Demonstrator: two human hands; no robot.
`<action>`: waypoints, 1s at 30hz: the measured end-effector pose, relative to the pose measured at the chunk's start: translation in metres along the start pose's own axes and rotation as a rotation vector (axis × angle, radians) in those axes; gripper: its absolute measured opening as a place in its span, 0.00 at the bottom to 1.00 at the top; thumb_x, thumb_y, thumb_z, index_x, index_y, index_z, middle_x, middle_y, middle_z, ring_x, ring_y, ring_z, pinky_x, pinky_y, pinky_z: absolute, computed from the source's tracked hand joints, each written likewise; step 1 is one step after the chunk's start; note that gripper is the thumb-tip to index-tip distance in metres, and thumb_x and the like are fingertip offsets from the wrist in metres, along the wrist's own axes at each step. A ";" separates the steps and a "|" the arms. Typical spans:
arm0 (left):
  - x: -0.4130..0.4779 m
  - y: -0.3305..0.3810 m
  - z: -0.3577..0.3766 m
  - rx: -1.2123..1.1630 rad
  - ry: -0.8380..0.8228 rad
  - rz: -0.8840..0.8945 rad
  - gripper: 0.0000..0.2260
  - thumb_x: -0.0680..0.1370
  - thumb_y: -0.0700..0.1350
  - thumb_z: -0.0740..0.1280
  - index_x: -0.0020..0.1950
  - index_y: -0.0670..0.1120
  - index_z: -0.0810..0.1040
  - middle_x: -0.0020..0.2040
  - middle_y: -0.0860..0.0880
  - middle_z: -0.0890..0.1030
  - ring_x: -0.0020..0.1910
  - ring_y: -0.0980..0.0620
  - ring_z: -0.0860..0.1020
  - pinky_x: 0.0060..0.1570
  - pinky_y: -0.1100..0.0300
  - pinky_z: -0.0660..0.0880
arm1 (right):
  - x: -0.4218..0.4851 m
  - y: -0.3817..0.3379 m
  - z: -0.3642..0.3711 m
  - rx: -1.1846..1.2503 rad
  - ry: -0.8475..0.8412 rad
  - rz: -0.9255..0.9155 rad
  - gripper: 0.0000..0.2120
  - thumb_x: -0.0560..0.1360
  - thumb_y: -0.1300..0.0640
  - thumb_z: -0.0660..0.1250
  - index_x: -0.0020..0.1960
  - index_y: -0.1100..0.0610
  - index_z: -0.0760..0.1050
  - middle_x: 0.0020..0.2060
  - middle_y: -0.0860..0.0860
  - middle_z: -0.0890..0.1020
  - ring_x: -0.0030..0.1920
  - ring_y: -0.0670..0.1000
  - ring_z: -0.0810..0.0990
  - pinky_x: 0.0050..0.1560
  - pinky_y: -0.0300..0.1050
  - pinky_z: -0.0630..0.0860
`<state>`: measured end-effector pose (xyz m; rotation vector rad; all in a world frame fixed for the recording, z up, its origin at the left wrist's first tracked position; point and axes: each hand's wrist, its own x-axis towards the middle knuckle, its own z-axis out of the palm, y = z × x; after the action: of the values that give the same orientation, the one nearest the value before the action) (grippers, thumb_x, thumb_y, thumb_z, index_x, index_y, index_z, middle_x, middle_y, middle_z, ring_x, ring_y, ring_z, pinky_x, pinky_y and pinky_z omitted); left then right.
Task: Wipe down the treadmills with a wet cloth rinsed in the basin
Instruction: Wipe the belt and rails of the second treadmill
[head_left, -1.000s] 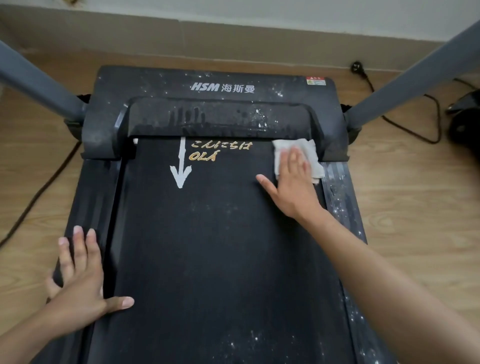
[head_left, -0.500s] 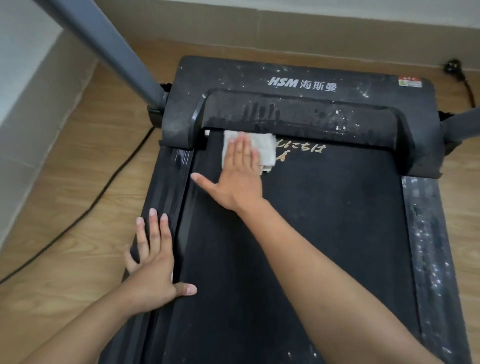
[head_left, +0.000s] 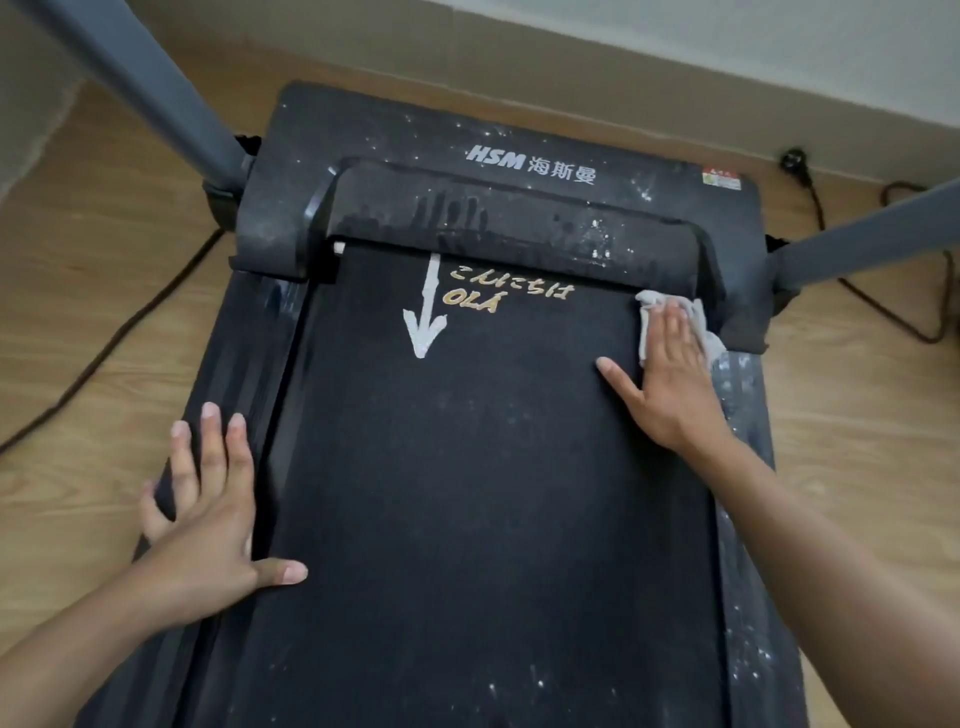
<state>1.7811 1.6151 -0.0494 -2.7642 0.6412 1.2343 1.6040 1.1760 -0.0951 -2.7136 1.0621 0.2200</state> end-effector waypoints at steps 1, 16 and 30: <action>-0.001 0.000 -0.002 -0.002 -0.007 0.003 0.75 0.62 0.70 0.79 0.73 0.47 0.17 0.69 0.50 0.12 0.70 0.45 0.14 0.76 0.32 0.39 | 0.001 -0.006 0.003 0.047 0.017 0.084 0.57 0.73 0.18 0.42 0.86 0.58 0.38 0.86 0.58 0.42 0.85 0.53 0.38 0.84 0.53 0.38; -0.007 -0.001 -0.002 -0.082 0.060 0.028 0.75 0.59 0.69 0.81 0.78 0.53 0.21 0.72 0.57 0.15 0.73 0.51 0.17 0.78 0.35 0.39 | -0.041 -0.247 0.054 -0.139 -0.081 -0.718 0.52 0.77 0.22 0.45 0.86 0.57 0.40 0.86 0.54 0.43 0.85 0.53 0.38 0.83 0.58 0.43; -0.003 -0.002 0.003 -0.016 0.057 0.038 0.74 0.61 0.70 0.79 0.75 0.51 0.19 0.71 0.55 0.13 0.72 0.49 0.16 0.78 0.34 0.38 | -0.036 -0.002 0.000 -0.017 0.144 0.011 0.49 0.79 0.24 0.45 0.76 0.66 0.63 0.76 0.66 0.67 0.81 0.65 0.58 0.83 0.59 0.52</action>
<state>1.7786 1.6186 -0.0495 -2.8229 0.6945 1.1767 1.5787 1.2007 -0.0871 -2.7742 1.1184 0.0358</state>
